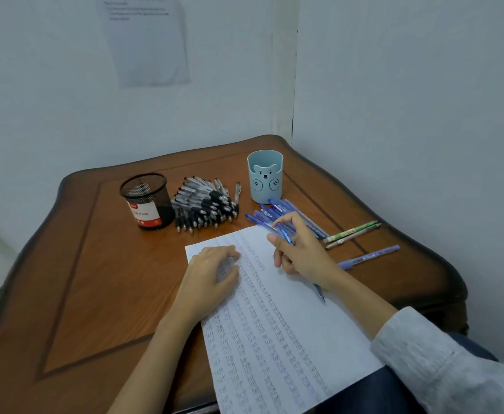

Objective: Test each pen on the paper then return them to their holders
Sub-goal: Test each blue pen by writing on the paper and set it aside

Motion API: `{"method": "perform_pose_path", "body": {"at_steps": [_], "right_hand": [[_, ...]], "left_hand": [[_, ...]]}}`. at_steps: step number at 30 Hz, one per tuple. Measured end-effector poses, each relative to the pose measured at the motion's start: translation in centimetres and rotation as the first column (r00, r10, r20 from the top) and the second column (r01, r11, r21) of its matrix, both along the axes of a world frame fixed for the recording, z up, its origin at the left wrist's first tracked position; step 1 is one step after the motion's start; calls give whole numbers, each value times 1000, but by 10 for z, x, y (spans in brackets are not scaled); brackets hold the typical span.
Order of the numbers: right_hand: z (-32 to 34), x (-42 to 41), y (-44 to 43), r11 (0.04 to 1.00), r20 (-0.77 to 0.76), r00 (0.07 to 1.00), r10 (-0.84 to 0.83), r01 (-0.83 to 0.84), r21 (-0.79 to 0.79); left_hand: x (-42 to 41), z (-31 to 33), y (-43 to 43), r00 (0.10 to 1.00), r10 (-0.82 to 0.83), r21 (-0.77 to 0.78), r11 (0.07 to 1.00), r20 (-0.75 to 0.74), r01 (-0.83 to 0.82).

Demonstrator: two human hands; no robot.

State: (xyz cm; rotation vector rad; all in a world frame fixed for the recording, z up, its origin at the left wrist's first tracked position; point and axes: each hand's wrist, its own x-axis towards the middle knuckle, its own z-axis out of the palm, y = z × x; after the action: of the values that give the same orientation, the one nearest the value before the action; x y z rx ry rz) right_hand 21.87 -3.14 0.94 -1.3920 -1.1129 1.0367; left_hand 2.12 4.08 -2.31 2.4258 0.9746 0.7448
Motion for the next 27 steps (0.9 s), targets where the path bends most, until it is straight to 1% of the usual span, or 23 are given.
{"method": "perform_pose_path", "body": {"at_steps": [2,3,4,5,6,7,8,10,12,14,17,20,24,25,27], "right_hand": [[0,-2,4,997,-154,985,-74,71,-25],[1,-1,6,993,-291,950,-117,108,-46],[2,0,9,989,-470,870,-146,125,-77],[5,1,11,988,-645,748,-156,115,-104],[6,3,13,988,-754,638,-157,95,-125],[6,5,15,987,-790,593,-157,78,-138],[6,6,17,987,-777,610,-156,62,-150],[3,6,18,984,-697,702,-147,32,-175],[1,5,19,982,-620,771,-144,33,-187],[-1,2,20,983,-551,823,-142,54,-174],[-5,1,22,994,-462,886,-51,2,-106],[-7,2,25,998,-387,922,-17,-11,-69],[-5,-2,23,999,-365,931,23,-34,-23],[-6,-2,23,1000,-329,944,18,-23,-13],[-7,-5,20,1000,-212,977,-20,22,6]], "left_hand": [[0,-1,1,1000,4,0,1000,-9,-4],[0,-2,1,1000,6,3,1000,-16,-6],[0,-2,1,1000,5,9,1000,-25,-5],[0,-1,0,999,3,15,1000,-35,-3],[1,-1,0,999,2,22,1000,-44,-1],[1,-1,0,999,1,31,1000,-55,1],[2,-2,0,998,0,42,999,-66,3],[2,-2,0,996,-2,54,998,-91,7],[2,-2,1,995,0,62,998,-102,6],[2,-3,1,994,3,68,998,-107,4],[2,-4,1,994,1,65,998,-107,6],[2,-4,2,994,4,64,998,-106,3],[2,-5,2,994,12,74,997,-108,-4],[2,-5,2,994,10,77,997,-110,-2],[2,-4,2,994,8,81,997,-113,2]]}}
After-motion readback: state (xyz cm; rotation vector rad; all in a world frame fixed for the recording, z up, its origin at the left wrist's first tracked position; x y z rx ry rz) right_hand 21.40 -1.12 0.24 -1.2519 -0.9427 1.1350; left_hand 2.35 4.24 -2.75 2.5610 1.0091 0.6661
